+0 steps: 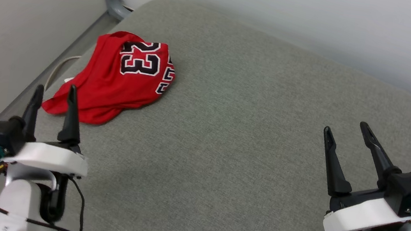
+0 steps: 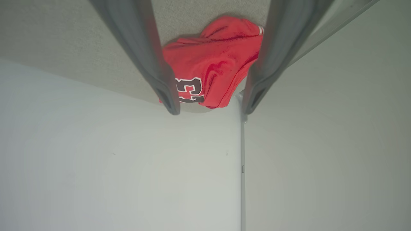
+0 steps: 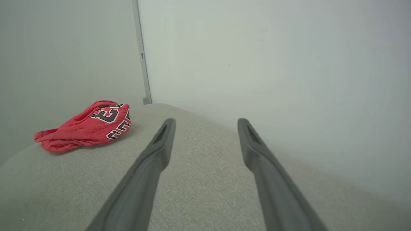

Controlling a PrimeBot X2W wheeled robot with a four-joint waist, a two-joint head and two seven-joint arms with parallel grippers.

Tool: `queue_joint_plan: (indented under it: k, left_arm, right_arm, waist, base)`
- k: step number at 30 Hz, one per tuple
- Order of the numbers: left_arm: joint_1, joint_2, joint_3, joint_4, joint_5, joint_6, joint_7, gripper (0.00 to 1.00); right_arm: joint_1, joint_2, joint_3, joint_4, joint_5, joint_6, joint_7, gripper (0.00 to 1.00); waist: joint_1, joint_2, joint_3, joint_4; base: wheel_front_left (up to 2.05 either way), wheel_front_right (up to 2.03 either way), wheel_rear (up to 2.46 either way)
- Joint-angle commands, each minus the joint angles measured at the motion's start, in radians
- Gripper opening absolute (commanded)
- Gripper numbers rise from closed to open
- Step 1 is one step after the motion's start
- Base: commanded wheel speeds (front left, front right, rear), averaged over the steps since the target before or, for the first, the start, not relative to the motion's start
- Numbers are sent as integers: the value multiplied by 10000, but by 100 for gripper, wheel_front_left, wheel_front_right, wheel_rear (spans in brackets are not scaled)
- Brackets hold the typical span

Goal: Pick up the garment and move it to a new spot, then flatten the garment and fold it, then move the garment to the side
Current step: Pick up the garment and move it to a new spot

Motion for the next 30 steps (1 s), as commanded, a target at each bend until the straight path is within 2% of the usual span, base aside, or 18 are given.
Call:
queue_joint_plan:
  k: [1, 7, 13, 19, 23, 30]
  left_arm:
    - [-475, 176, 112, 277, -223, -57, 3, 100]
    - [-1885, 854, 543, 1345, -1094, -177, 1059, 100]
    - [-3184, 2064, 583, 2515, -1853, -302, 3312, 100]
    - [-4562, 3415, 336, 3578, -2363, -343, 5676, 100]
    - [-5269, 4048, 131, 4076, -2628, -350, 7200, 100]
    - [-5645, 4407, -4, 4679, -3210, -321, 9277, 100]
  right_arm:
    - [-236, -115, -11, -83, 57, -9, -1, 100]
    - [-661, -226, 96, -225, 146, -9, 73, 100]
    - [-1001, -308, 115, -206, 182, -9, -64, 100]
    - [-1456, -393, 143, -261, 173, -9, -166, 100]
    - [-1785, -432, 185, -256, 209, -9, -227, 100]
    - [-2198, -477, 330, -186, 259, -9, -330, 100]
  waist:
    - [0, 0, 653, -639]
    - [0, 0, 1516, -1444]
    - [0, 0, 2330, -2209]
    - [0, 0, 3247, -2689]
    - [0, 0, 3824, -2913]
    - [0, 0, 4568, -3208]
  base:
    - [0, 0, 0]
    - [0, 0, 0]
    - [0, 0, 0]
    - [0, 0, 0]
    - [0, 0, 0]
    - [0, 0, 0]
